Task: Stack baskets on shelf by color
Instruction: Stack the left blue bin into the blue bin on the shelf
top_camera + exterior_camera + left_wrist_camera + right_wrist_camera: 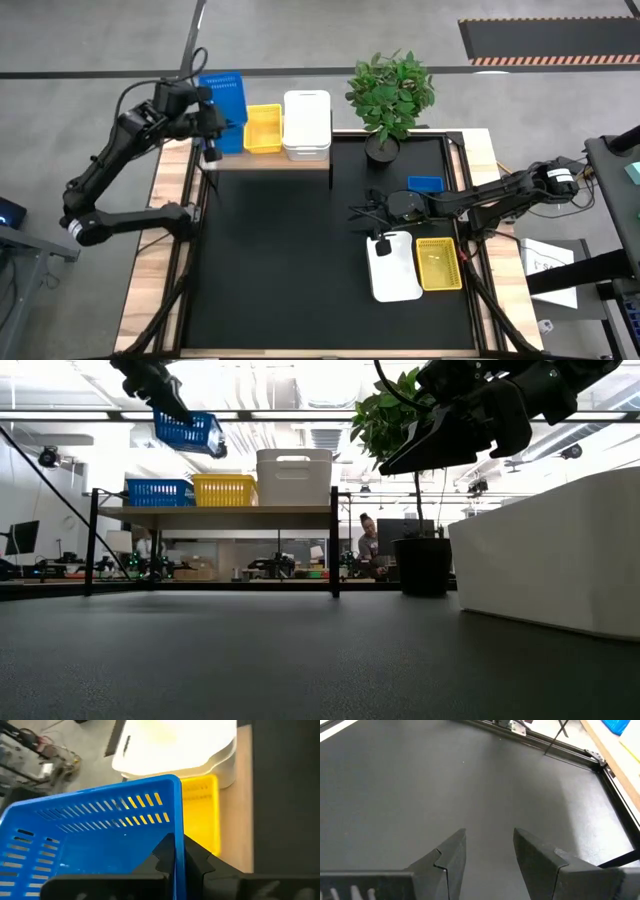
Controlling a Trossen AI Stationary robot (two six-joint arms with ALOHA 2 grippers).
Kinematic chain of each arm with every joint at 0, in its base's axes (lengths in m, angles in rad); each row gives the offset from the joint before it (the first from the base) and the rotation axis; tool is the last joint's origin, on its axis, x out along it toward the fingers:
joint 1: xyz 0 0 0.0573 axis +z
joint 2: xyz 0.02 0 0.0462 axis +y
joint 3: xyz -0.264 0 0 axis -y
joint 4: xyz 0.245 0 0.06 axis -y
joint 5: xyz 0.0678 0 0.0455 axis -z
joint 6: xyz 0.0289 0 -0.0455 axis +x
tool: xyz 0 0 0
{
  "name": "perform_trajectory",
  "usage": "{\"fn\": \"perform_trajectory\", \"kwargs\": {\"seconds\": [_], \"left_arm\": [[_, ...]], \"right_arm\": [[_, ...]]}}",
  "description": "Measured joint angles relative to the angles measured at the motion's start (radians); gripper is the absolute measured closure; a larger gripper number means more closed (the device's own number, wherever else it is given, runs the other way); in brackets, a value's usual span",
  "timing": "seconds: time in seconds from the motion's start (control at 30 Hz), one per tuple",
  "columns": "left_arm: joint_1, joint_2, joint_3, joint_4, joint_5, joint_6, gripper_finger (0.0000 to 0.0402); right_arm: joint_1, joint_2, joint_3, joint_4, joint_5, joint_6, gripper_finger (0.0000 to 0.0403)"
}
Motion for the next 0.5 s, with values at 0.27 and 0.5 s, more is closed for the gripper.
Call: {"fn": "perform_trajectory", "kwargs": {"seconds": [0.27, 0.5], "left_arm": [[0.154, 0.018, -0.08, -0.062, 0.159, 0.094, 0.0401], [0.186, 0.057, -0.08, -0.09, 0.221, 0.152, 0.0401]], "right_arm": [[0.0, 0.0, 0.0, 0.001, 0.0, -0.007, 0.0248], [0.0, 0.0, -0.001, 0.002, 0.0, -0.013, 0.0248]]}}
